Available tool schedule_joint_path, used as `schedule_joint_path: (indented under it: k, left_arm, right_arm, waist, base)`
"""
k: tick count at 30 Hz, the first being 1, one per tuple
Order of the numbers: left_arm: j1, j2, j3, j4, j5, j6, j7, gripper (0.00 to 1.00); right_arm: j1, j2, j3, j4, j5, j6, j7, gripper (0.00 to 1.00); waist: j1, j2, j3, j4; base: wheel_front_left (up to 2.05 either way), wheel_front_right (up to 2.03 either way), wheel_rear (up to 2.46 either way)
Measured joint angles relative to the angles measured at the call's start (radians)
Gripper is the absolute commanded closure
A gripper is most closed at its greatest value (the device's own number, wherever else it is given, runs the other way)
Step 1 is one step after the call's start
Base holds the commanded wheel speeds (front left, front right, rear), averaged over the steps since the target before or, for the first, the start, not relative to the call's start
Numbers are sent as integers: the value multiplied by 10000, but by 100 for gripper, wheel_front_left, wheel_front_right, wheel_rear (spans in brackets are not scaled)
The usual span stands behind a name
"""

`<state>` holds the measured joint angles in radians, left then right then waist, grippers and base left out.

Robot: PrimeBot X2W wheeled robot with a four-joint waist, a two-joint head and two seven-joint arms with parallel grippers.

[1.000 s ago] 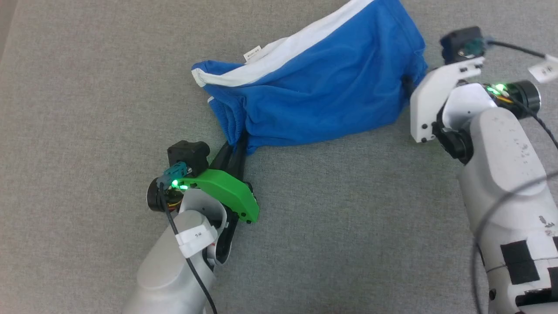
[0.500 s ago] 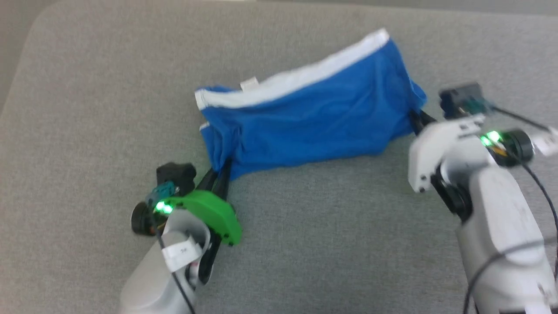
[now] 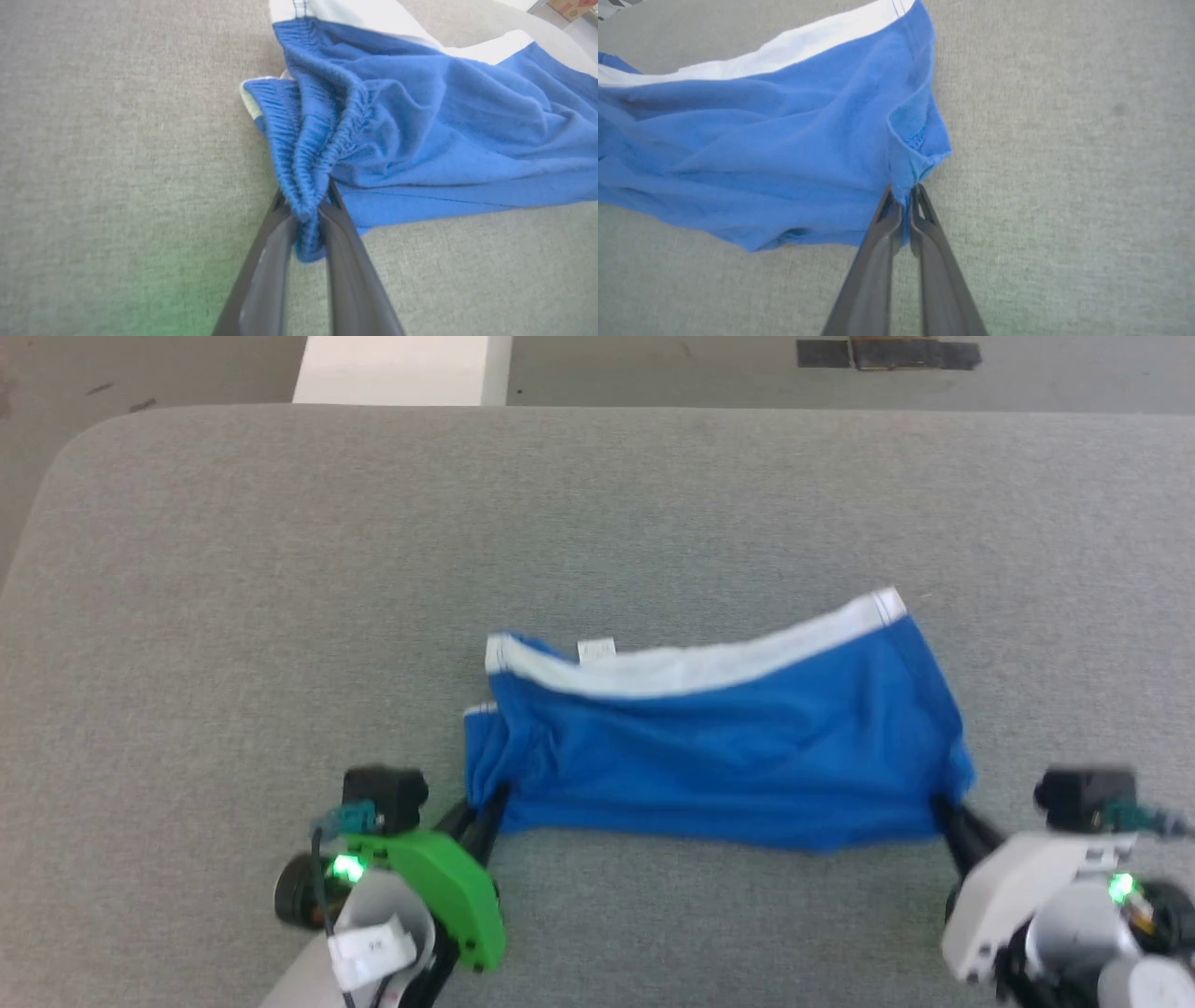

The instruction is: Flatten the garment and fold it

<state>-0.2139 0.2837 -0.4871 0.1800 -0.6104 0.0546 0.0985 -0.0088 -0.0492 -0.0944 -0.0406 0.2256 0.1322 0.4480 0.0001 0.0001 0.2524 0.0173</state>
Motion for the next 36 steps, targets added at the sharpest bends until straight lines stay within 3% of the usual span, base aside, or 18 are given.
schedule_joint_path:
  k: [4,6,7,15,22,27,36]
  left_arm:
    - [555,215,-50,-418,-238,98,403,100]
    - [753,228,-31,-558,-458,150,510,27]
    - [867,236,-15,-627,-529,188,546,0]
    - [1801,351,514,-1256,-754,552,-196,0]
    - [1613,539,869,-1181,305,598,-2491,0]
    - [711,462,1202,-556,1009,428,-3475,0]
    - [-186,-453,2752,-527,2339,-199,-3553,0]
  right_arm:
    - [571,6,52,242,290,0,4,100]
    - [615,4,84,414,295,0,-92,23]
    - [616,4,82,481,345,0,-173,0]
    - [655,-8,-439,414,81,0,-1551,0]
    - [435,-8,-642,384,-389,0,-2805,0]
    - [-107,-4,-644,938,-754,0,-3078,0]
    - [-1131,-4,-633,2274,-765,0,-2474,0]
  waist:
    - [0,0,-13,-135]
    - [0,0,-70,-162]
    - [0,0,-115,-172]
    - [0,0,-743,-93]
    - [-1,0,-945,134]
    - [0,0,-886,222]
    - [0,0,-592,263]
  base:
    - [0,0,0]
    - [0,0,0]
    - [0,0,0]
    - [0,0,0]
    - [0,0,0]
    - [0,0,0]
    - [0,0,0]
